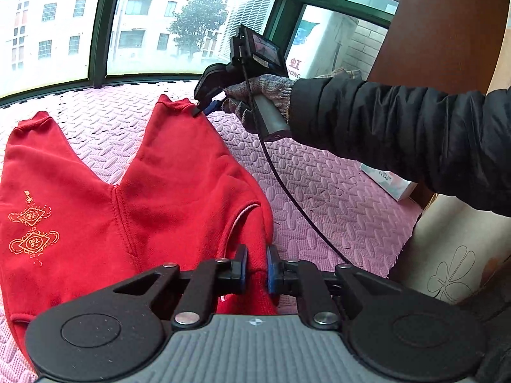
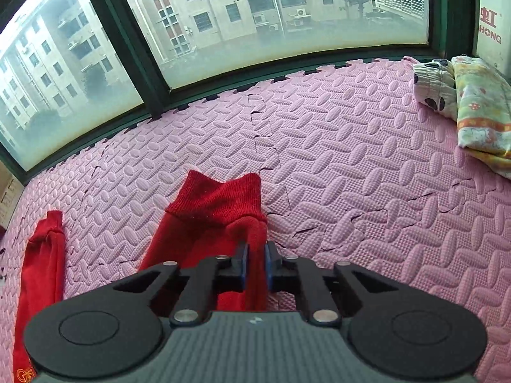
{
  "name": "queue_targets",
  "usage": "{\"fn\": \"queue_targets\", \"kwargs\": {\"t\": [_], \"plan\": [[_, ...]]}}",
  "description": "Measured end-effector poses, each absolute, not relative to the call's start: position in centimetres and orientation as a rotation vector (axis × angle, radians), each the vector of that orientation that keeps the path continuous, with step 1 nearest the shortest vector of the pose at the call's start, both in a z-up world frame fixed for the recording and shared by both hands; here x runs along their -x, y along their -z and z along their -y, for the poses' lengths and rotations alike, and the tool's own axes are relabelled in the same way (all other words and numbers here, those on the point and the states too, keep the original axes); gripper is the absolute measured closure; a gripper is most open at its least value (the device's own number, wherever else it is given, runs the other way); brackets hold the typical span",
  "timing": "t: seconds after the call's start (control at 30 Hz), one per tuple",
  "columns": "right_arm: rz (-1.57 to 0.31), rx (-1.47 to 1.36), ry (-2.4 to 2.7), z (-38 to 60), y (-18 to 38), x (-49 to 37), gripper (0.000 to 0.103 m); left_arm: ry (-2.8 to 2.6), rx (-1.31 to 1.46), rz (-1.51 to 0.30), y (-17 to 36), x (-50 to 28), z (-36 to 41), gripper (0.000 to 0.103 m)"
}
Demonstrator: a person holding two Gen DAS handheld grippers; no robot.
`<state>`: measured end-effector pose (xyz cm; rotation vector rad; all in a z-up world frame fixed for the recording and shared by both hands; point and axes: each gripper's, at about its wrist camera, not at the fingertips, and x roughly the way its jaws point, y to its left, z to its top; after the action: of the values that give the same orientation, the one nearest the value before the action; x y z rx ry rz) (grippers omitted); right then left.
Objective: Fold clothes
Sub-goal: 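Grasp one leg cuff with the right gripper and lift it over the other leg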
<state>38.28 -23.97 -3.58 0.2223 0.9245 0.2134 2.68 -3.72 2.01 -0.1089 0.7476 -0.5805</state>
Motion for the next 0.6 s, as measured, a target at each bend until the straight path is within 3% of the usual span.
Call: {"fn": "queue_targets", "kwargs": {"t": [0.2,0.6], "plan": [[-0.864,-0.224,-0.238,21.5,-0.2,-37.8,0.095,0.522,0.214,-0.705,-2.6,-1.5,0.3,0.092],[-0.758,-0.157,-0.389,6.8,-5.9,-37.5,0.095,0.315,0.504,-0.666,-1.6,1.8,-8.9,0.092]]}}
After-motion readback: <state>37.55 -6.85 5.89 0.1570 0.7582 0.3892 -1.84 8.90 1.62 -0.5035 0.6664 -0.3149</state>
